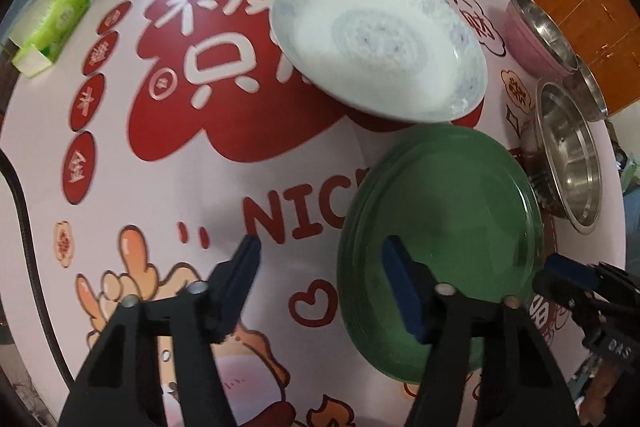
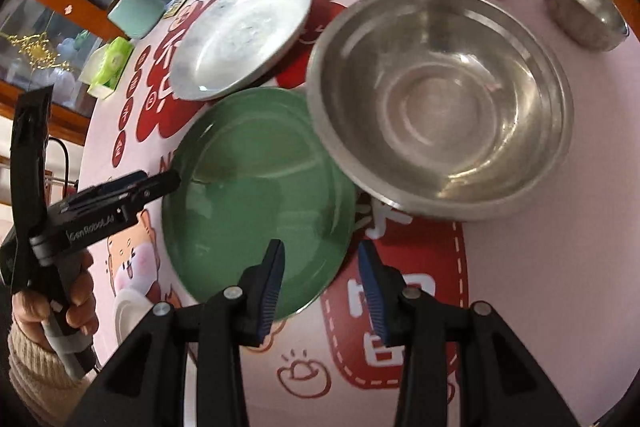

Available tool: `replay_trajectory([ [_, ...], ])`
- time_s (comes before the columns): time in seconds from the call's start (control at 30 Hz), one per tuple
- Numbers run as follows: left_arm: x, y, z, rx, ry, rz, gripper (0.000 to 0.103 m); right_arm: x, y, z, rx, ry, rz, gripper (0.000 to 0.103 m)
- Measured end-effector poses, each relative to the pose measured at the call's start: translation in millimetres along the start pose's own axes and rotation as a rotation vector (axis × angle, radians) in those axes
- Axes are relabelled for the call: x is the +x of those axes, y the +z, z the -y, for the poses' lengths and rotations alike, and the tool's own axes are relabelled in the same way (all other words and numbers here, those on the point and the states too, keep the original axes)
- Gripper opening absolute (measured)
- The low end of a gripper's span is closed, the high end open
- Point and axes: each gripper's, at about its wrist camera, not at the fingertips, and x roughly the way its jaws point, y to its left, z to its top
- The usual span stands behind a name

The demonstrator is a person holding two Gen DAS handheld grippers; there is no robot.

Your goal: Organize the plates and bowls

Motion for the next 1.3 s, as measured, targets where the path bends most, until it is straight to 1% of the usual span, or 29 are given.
replay_trajectory([
  [0.03, 4, 0, -1, -0.003, -0.012, -0.015, 0.049, 3, 1, 2, 0.006, 0.004, -0.006, 0.027],
  [0.07, 7, 0, -1, -0.003, -0.019, -0.023, 0.041, 5, 2, 2, 0.007, -0.002, -0.008, 0.025],
  [0.1, 10, 0, -1, -0.004, -0.040, -0.040, 0.036, 7, 3, 4, 0.009, -0.004, -0.008, 0.023],
  [0.13, 11, 0, -1, -0.006, -0.065, -0.040, 0.030, 9, 4, 5, 0.014, -0.004, -0.010, 0.019],
  [0.17, 10, -2, 1, -0.003, -0.083, -0.041, 0.019, 11, 4, 8, 0.023, -0.003, -0.012, 0.017],
  [0.2, 10, -2, 3, -0.001, -0.100, -0.042, 0.015, 11, 5, 10, 0.029, -0.006, -0.010, 0.013],
  [0.23, 10, -2, 5, 0.005, -0.092, -0.041, 0.015, 12, 5, 11, 0.032, -0.008, -0.010, 0.008],
  [0.33, 9, -4, 8, 0.020, -0.073, -0.035, 0.013, 11, 5, 15, 0.048, 0.014, -0.008, 0.007],
  [0.53, 5, -8, 7, 0.010, -0.073, -0.041, 0.008, 11, 3, 17, 0.054, 0.018, -0.013, 0.007],
  [0.7, -8, -14, 6, 0.011, -0.069, -0.026, 0.008, 4, -1, 12, 0.039, 0.015, -0.008, 0.006],
  [0.87, -31, -20, 7, 0.008, -0.063, -0.002, 0.008, -6, -3, 5, 0.023, 0.024, -0.002, 0.006],
  [1.07, -67, -30, 7, -0.004, -0.055, 0.039, 0.008, -30, -7, -9, -0.007, 0.044, 0.020, 0.006],
  [1.3, -119, -55, 3, -0.024, -0.033, 0.107, 0.008, -68, -18, -37, -0.096, 0.074, 0.060, 0.006],
])
